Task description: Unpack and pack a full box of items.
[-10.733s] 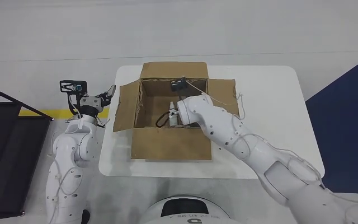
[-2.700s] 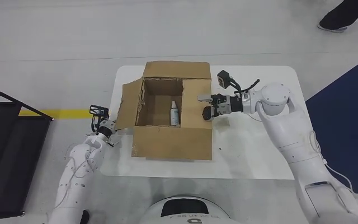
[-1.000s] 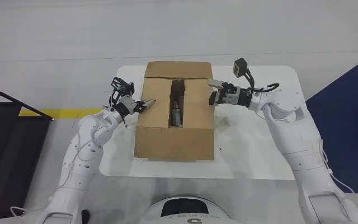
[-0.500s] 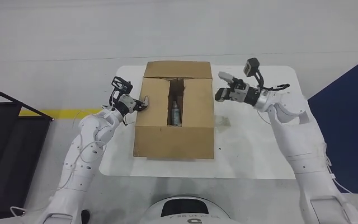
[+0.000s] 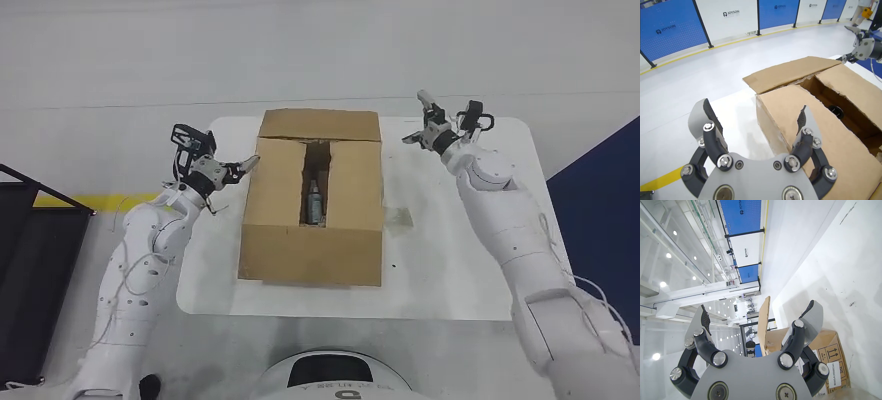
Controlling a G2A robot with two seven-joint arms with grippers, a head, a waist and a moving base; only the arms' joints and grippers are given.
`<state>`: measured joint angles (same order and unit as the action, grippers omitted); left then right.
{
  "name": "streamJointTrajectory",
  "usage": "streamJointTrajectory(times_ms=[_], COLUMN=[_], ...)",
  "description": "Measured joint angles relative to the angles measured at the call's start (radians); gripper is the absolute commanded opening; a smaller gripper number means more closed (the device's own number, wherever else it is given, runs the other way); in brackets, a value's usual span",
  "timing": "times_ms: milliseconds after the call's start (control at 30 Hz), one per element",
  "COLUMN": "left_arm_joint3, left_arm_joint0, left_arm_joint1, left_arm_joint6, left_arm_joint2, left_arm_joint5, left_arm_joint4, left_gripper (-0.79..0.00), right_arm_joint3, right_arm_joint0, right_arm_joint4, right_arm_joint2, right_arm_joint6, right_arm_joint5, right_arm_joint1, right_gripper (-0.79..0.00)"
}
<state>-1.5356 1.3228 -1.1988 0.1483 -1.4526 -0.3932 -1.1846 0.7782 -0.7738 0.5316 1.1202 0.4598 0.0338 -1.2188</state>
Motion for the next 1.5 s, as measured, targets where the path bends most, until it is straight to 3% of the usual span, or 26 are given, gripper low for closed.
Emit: streamJointTrajectory(times_ms=[367, 533, 667, 867, 1233, 1500], left_arm_joint3=[-0.013, -0.005, 0.007, 0.034, 0.046, -0.001], left_arm_joint0=[0.056, 0.070, 0.069, 0.061, 0.050, 0.122], left_arm_joint1=[0.012, 0.012, 0.009, 0.009, 0.016, 0.030], left_arm_joint6=[0.003, -0.003, -0.008, -0.010, -0.008, -0.050], left_arm_joint2=[-0.090, -0.076, -0.050, -0.044, -0.057, -0.093], left_arm_joint5=[0.039, 0.045, 0.059, 0.066, 0.062, -0.078], left_arm_joint4=[0.042, 0.038, 0.031, 0.037, 0.008, 0.021], left_gripper=[0.000, 0.000, 0.000, 0.000, 0.000, 0.000], right_arm_joint3=[-0.255, -0.324, -0.352, -0.381, -0.369, -0.362], right_arm_joint0=[0.141, 0.165, 0.173, 0.208, 0.252, 0.264], right_arm_joint4=[0.207, 0.311, 0.391, 0.300, 0.112, 0.092], right_arm_joint2=[-0.075, -0.042, -0.016, -0.051, -0.132, -0.142], right_arm_joint6=[0.327, 0.447, 0.626, 0.815, 0.855, 0.845], right_arm_joint5=[0.119, 0.179, 0.183, 0.135, 0.119, 0.116], right_arm_joint1=[-0.093, -0.108, -0.113, -0.113, -0.130, -0.142], right_gripper=[0.000, 0.000, 0.000, 0.000, 0.000, 0.000])
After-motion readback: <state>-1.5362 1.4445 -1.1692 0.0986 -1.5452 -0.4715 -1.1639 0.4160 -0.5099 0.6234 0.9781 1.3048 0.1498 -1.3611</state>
